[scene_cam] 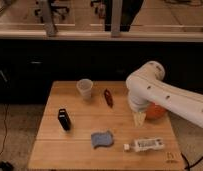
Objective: Knock the eraser over
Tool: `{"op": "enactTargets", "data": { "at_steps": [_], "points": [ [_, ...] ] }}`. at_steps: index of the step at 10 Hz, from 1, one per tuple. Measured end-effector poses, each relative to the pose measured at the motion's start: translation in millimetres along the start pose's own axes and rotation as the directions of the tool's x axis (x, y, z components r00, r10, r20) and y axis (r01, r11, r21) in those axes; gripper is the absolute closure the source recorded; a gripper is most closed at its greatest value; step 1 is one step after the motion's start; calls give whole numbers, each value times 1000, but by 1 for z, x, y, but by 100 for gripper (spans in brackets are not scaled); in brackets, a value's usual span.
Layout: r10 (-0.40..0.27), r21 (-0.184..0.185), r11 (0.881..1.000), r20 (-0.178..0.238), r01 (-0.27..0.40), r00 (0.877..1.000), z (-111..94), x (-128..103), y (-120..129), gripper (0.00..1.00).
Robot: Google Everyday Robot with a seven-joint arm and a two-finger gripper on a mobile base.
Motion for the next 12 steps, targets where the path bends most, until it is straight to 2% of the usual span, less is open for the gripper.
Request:
{"op": "enactTargets", "data": {
  "at_steps": [1, 3, 6, 7, 9, 12],
  "points": [
    [-19, 5, 1000, 3, 19, 1000, 0, -16, -3, 20],
    [-41, 8, 999, 1, 41, 999, 0, -26, -3, 20],
    [-82, 19, 996, 5, 82, 997, 1, -55, -5, 20],
    [-99, 26, 995, 8, 99, 995, 2, -69, -8, 20],
    [-120, 27, 992, 5, 120, 993, 4, -75, -7, 20],
    [-172, 46, 984, 10, 171, 985, 10, -111, -14, 20]
  ]
}}
